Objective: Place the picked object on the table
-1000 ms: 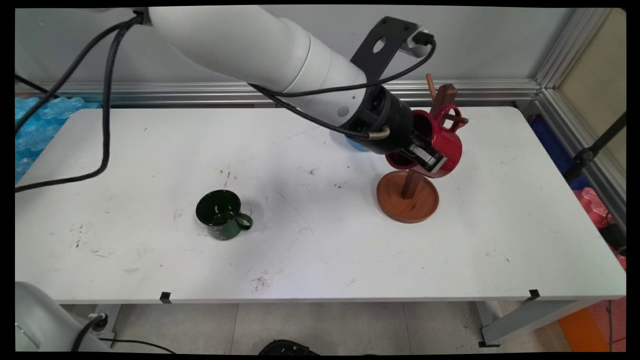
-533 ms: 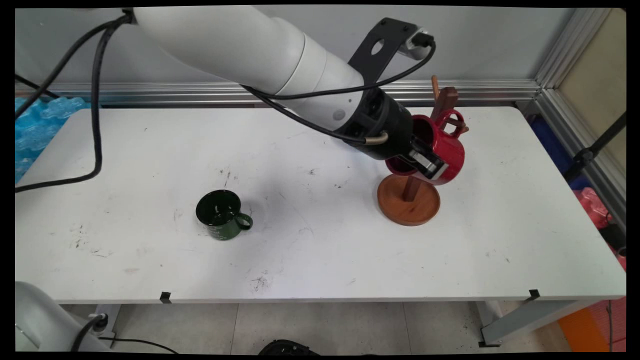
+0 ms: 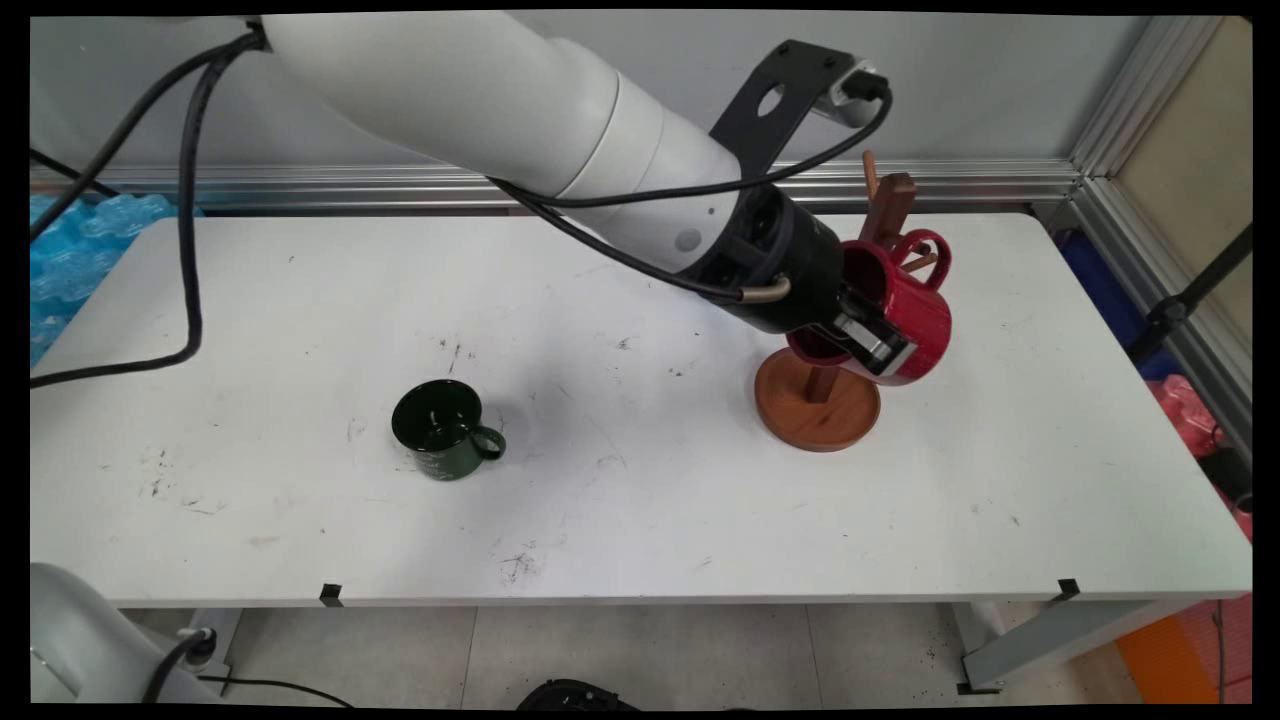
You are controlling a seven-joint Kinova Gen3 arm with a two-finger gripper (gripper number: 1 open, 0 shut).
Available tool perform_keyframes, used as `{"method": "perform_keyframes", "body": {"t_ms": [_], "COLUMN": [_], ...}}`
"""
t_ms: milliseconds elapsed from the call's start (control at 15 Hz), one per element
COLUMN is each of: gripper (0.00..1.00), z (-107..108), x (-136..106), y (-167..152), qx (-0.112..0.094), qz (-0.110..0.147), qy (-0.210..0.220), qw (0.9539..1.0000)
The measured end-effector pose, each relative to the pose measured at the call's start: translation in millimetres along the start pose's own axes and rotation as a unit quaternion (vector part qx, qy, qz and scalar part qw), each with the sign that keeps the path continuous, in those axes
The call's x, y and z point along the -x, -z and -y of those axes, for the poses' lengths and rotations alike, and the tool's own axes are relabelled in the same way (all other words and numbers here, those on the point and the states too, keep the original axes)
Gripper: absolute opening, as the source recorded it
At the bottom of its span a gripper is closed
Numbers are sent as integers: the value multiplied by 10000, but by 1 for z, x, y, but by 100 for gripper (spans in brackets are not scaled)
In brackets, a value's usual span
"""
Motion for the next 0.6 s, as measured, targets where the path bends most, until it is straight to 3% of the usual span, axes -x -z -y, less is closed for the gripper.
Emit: {"method": "perform_keyframes", "body": {"t_ms": [600], "gripper": [0], "z": [-11], "x": [3], "y": [9], "qx": [163], "qz": [125], "qy": [-74], "qw": [9998]}}
